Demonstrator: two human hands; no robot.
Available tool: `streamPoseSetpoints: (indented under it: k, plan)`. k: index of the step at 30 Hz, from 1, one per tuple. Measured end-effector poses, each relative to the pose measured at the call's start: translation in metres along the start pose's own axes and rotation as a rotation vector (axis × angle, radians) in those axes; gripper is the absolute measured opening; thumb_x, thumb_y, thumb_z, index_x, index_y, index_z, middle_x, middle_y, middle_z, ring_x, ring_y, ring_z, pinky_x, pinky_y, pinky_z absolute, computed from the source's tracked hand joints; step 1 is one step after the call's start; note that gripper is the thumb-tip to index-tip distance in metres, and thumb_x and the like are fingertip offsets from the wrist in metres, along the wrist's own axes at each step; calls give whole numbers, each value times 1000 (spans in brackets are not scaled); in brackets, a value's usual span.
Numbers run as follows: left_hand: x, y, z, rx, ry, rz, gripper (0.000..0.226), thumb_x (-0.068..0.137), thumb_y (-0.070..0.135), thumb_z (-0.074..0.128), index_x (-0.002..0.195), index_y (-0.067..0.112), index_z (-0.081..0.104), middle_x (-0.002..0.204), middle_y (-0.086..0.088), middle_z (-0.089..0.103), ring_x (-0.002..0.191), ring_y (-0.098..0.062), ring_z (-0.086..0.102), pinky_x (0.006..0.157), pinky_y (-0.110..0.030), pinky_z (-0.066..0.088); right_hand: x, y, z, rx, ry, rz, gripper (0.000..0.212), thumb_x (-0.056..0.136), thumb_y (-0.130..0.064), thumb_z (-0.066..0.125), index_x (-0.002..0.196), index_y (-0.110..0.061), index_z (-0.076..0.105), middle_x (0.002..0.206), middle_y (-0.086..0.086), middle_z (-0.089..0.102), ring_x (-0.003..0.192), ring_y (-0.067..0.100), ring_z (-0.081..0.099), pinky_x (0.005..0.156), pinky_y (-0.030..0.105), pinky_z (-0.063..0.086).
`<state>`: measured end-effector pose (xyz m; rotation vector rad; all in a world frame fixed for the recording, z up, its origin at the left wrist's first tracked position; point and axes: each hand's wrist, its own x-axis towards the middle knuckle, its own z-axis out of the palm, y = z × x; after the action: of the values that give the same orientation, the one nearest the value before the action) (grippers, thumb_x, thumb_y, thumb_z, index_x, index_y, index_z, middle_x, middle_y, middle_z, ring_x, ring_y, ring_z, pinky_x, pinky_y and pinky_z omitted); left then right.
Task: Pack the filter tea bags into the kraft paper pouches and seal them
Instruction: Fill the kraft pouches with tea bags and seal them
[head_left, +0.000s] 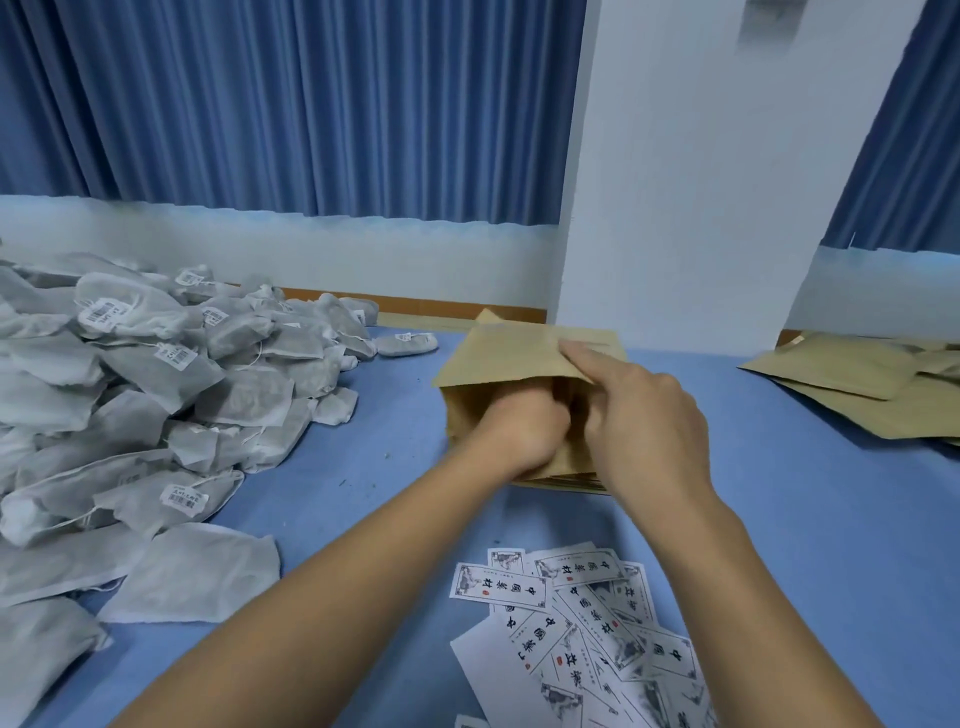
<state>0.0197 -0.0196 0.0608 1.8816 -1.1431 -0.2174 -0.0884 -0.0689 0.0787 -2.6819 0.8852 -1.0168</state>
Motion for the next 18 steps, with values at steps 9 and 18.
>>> streamPoseSetpoints:
  k: [9,18]
  plan:
    - [-132,-34,22,-680,406,-163,31,72,48,73,85,23,60,69,6,58,61,-14,55,56,-25,46,-4,-3,3,-4,84,31,61,91,-8,44,133,-51,56,93,12,71,73,36,49,63,35,34]
    - [-99,-28,-9,-1556,-16,-468,71,92,62,56,136,7,57,127,-20,66,118,-36,65,99,-51,52,-50,6,7,4,-507,-516,49,98,-43,50,146,-45,44,154,-35,28,149,-7,8,123,39,14]
